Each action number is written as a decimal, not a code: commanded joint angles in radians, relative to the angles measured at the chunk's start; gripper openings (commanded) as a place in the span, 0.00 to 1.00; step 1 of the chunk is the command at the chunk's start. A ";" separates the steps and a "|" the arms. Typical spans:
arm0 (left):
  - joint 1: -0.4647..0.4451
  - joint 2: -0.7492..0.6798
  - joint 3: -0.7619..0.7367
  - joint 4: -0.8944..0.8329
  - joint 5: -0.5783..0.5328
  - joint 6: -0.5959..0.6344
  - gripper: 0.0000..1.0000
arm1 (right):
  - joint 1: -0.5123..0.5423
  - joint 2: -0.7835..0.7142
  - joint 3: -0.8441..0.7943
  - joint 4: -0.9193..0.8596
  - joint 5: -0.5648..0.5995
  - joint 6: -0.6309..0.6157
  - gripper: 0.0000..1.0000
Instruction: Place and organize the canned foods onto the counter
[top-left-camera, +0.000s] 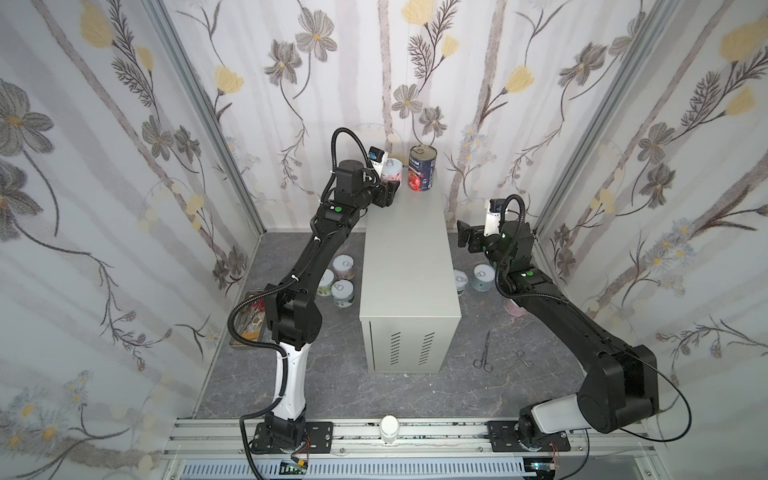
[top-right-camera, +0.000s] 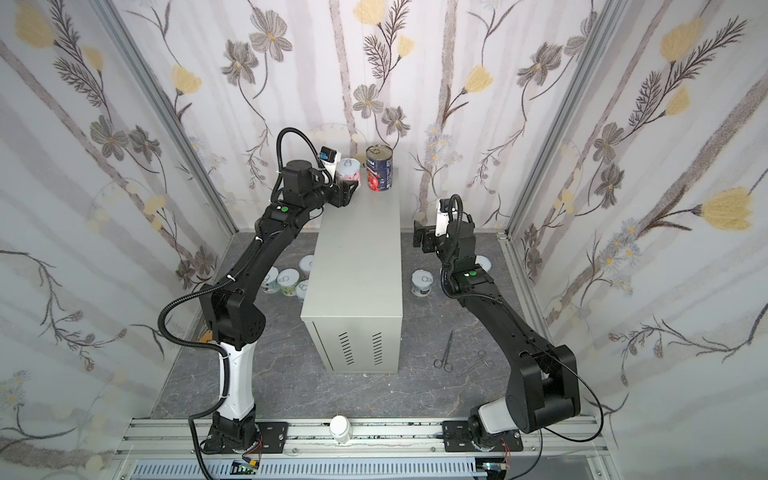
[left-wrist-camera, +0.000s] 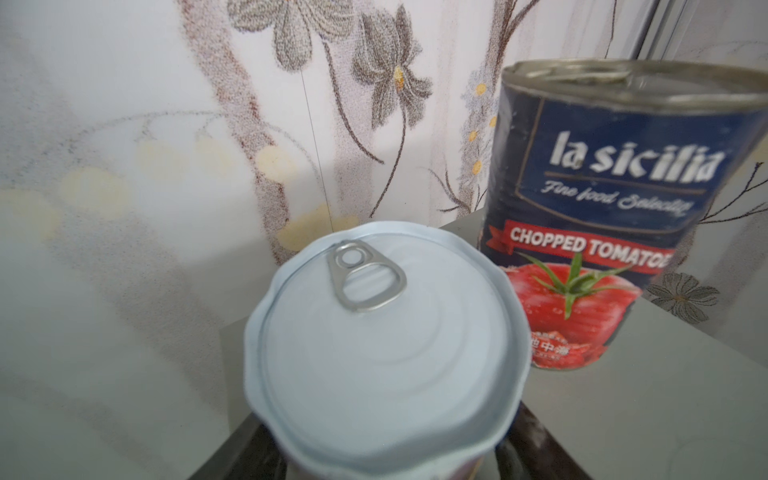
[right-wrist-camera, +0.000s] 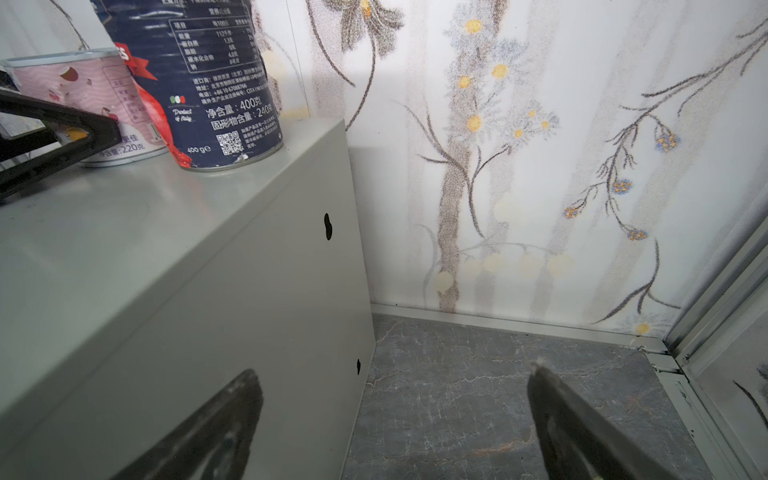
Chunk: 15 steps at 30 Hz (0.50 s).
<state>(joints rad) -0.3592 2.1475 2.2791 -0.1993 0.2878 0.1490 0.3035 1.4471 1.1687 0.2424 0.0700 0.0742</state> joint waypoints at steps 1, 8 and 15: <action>-0.004 -0.005 -0.004 -0.042 0.047 -0.005 0.71 | -0.001 0.006 0.005 0.024 0.013 -0.007 1.00; -0.008 -0.002 -0.004 -0.037 0.046 -0.009 0.71 | -0.003 0.009 0.006 0.024 0.011 -0.007 1.00; -0.011 0.005 -0.003 -0.026 0.060 -0.026 0.72 | -0.007 0.010 0.006 0.019 0.013 -0.011 1.00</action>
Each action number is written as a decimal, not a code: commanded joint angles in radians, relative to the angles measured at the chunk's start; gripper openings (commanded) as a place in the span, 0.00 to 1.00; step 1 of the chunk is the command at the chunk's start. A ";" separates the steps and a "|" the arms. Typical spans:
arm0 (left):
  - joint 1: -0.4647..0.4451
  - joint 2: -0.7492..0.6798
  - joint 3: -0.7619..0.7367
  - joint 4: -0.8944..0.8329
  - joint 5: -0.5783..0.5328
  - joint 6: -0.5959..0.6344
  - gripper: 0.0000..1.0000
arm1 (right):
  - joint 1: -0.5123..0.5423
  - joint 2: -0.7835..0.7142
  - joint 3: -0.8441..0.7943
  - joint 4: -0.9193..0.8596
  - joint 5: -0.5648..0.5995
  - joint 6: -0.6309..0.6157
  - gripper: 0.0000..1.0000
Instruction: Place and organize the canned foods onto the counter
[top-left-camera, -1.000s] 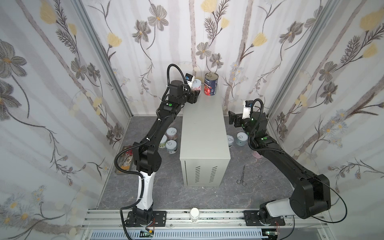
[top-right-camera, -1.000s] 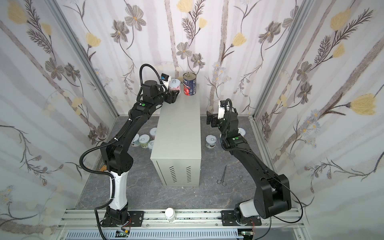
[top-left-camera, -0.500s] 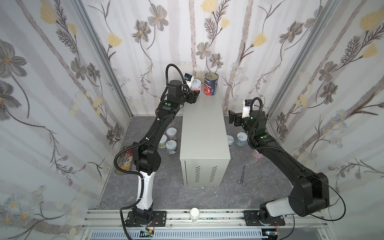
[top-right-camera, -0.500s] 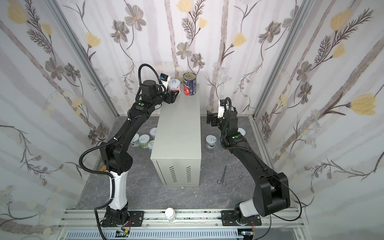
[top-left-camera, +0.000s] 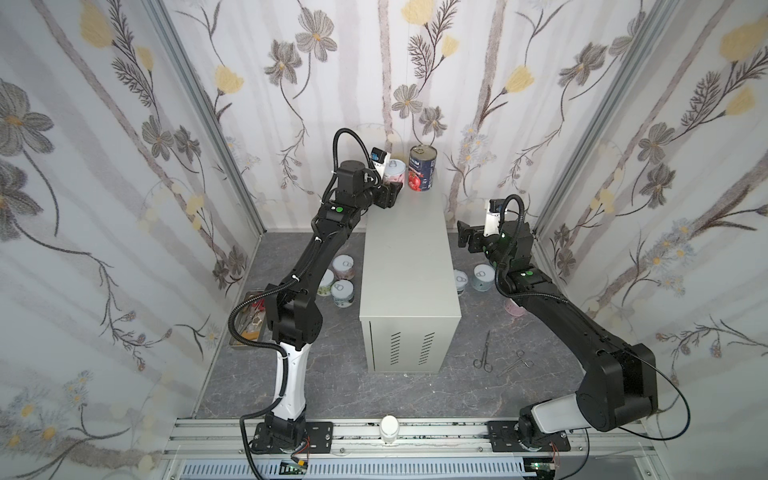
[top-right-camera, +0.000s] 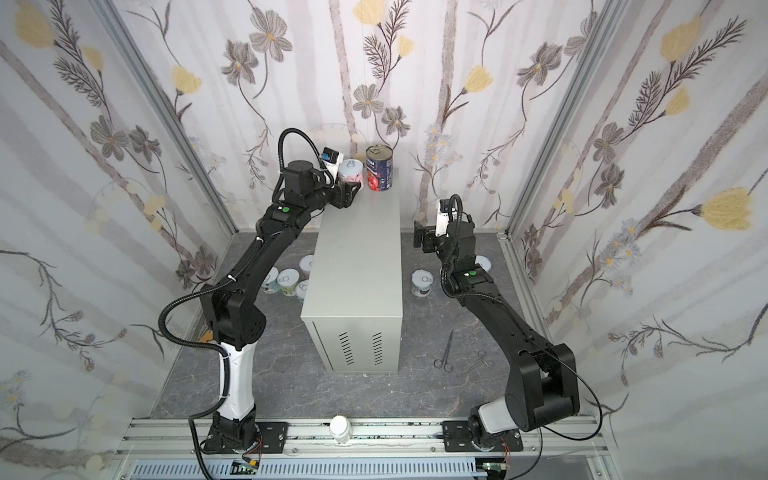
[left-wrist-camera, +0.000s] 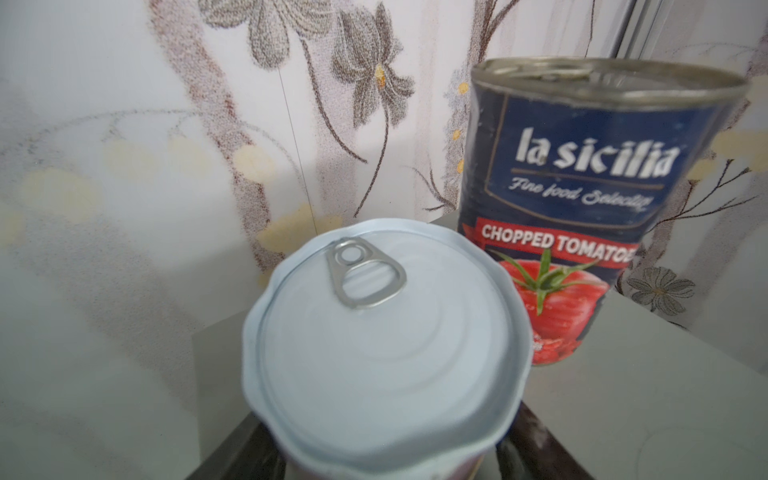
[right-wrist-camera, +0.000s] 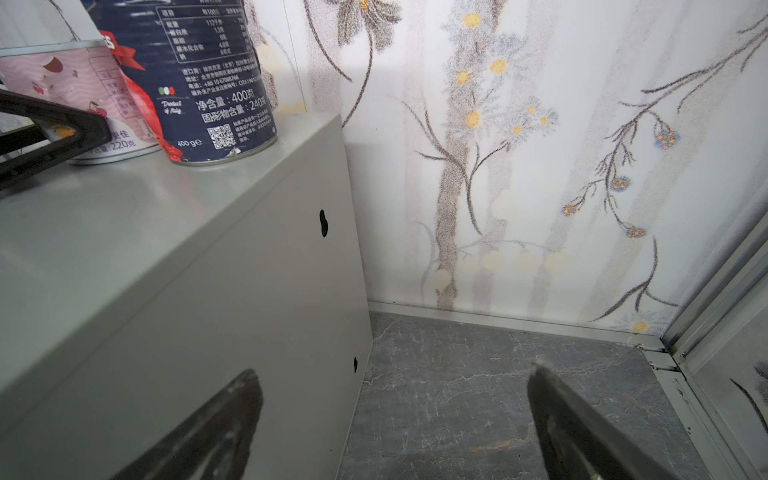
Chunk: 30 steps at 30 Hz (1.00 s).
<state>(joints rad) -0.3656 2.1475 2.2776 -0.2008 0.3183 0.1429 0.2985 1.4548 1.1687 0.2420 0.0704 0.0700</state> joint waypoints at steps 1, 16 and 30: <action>-0.004 0.005 -0.003 -0.020 0.034 -0.025 0.72 | -0.002 0.004 0.006 0.018 0.012 -0.008 1.00; -0.010 0.000 -0.013 -0.005 0.044 -0.040 0.76 | -0.006 0.006 0.013 0.008 -0.001 -0.009 1.00; -0.012 -0.022 -0.012 -0.029 0.014 -0.035 0.85 | -0.007 -0.004 0.002 -0.003 -0.007 -0.007 1.00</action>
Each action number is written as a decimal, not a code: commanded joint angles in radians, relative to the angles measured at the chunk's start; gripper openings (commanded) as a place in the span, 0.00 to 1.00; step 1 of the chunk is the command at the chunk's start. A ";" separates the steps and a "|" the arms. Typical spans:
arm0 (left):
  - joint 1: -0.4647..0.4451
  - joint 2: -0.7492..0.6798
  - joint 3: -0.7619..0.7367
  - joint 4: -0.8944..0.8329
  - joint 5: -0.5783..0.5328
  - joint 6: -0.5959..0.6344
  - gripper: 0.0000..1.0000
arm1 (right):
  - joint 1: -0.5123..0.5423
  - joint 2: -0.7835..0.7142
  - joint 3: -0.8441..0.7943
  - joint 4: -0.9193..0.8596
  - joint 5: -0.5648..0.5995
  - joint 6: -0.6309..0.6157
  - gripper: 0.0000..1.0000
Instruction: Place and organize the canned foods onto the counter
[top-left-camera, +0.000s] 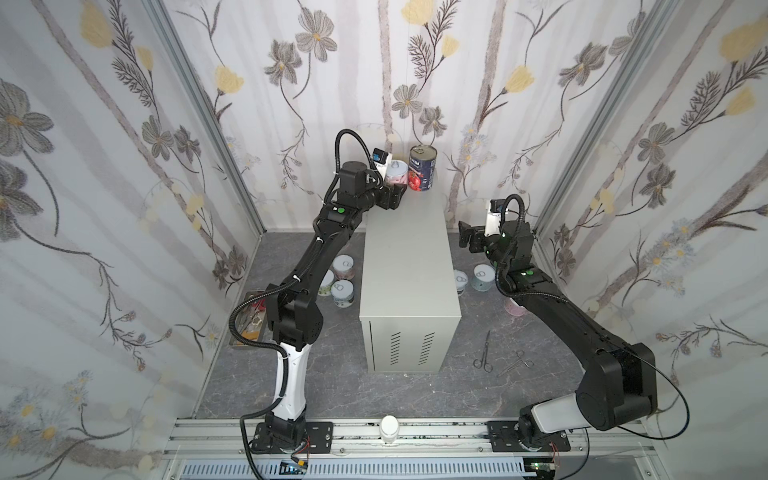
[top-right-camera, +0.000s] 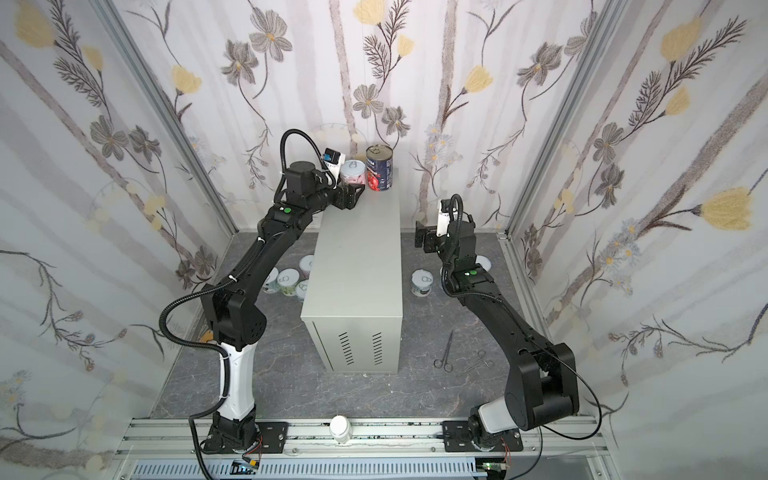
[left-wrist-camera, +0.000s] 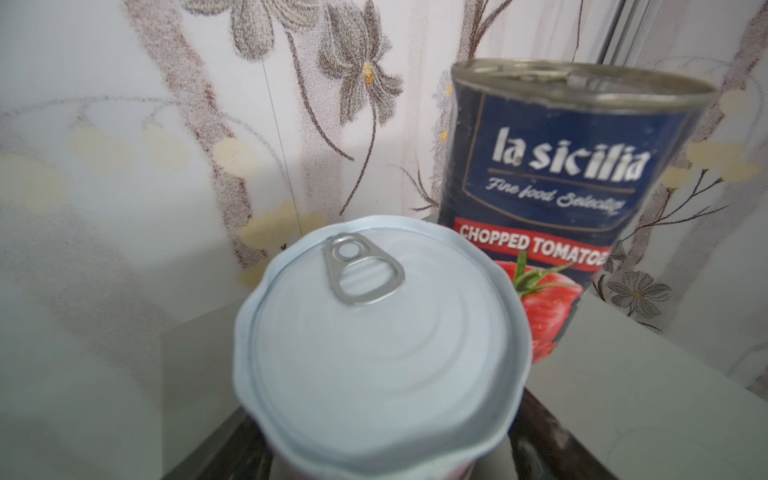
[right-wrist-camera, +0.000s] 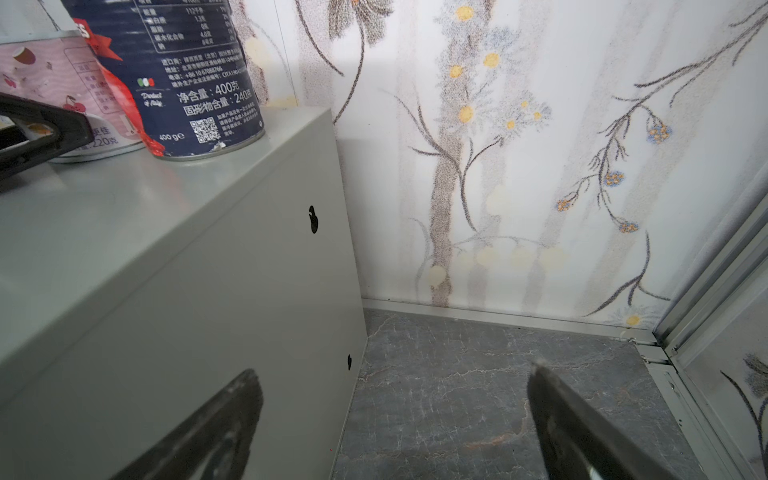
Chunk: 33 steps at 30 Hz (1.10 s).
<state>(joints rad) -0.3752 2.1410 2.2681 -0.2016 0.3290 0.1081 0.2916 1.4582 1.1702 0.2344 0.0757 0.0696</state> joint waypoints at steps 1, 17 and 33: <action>-0.002 -0.021 -0.001 -0.040 -0.002 0.009 0.86 | 0.000 -0.008 0.000 0.001 -0.017 -0.007 1.00; -0.002 -0.230 -0.175 -0.095 -0.151 0.056 1.00 | -0.010 -0.131 -0.135 -0.081 -0.004 0.111 1.00; 0.030 -0.503 -0.414 -0.034 -0.258 0.025 1.00 | -0.022 -0.192 -0.330 -0.309 -0.080 0.408 1.00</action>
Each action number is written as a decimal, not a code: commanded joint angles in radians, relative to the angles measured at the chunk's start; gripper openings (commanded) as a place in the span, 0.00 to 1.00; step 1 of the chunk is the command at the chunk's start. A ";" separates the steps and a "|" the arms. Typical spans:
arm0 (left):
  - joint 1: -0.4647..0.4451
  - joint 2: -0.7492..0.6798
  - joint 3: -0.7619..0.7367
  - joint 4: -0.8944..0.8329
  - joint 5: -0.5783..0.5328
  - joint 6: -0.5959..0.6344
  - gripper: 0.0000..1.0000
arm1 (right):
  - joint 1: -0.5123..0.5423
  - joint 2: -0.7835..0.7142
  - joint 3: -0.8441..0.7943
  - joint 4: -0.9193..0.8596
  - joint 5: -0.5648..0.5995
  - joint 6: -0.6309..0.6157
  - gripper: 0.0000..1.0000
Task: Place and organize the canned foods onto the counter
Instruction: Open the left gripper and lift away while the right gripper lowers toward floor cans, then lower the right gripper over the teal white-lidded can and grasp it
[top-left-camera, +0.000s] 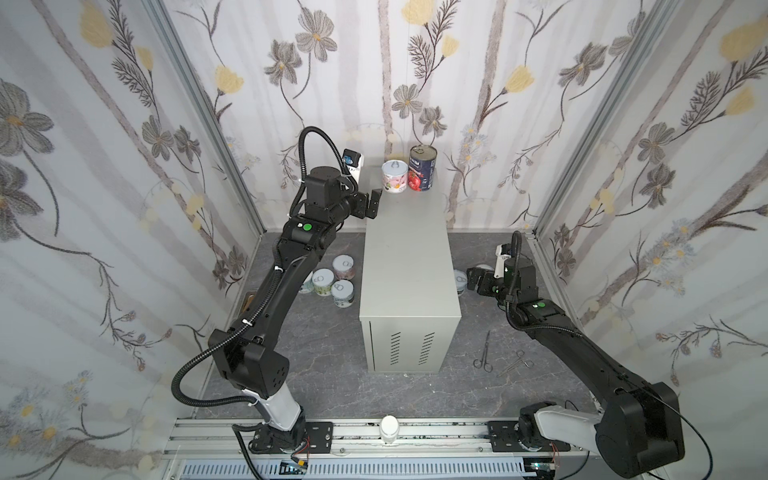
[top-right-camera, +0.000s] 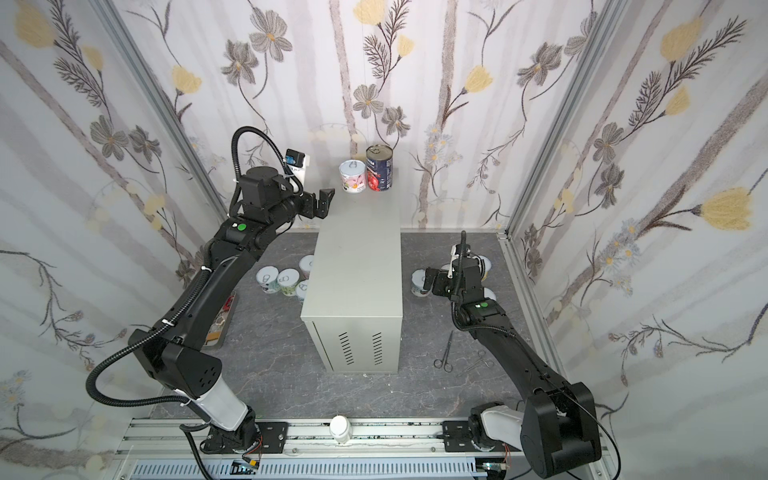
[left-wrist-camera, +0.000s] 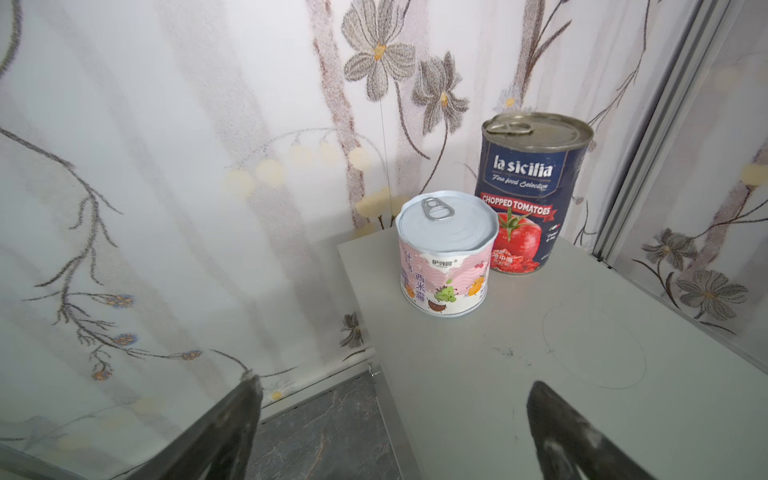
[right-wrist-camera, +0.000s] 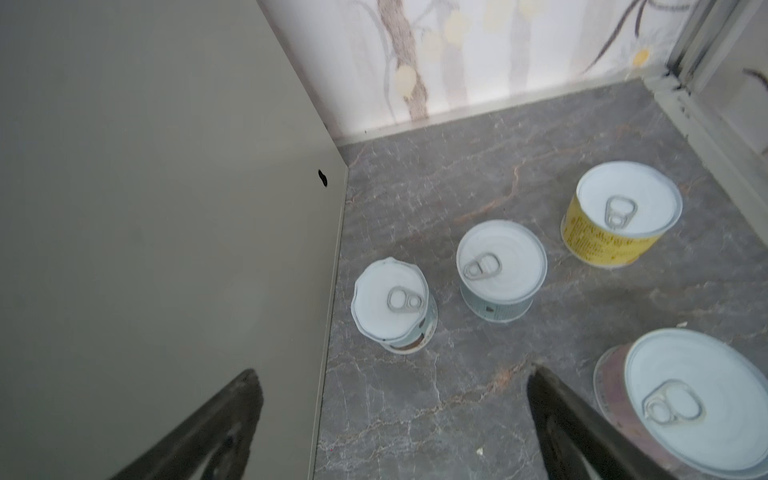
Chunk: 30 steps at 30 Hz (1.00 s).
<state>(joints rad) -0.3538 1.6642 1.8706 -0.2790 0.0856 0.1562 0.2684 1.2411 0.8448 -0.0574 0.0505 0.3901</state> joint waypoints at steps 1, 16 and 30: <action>0.010 -0.042 -0.040 0.053 -0.012 -0.022 1.00 | 0.000 0.038 -0.004 -0.017 -0.068 0.098 1.00; 0.054 -0.183 -0.231 0.051 -0.044 -0.033 1.00 | 0.022 0.308 0.065 0.133 -0.083 0.022 1.00; 0.084 -0.221 -0.339 0.057 -0.054 -0.051 1.00 | 0.038 0.544 0.231 0.093 -0.024 -0.054 1.00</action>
<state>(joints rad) -0.2771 1.4498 1.5410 -0.2436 0.0441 0.1074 0.3016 1.7626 1.0492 0.0326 0.0071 0.3637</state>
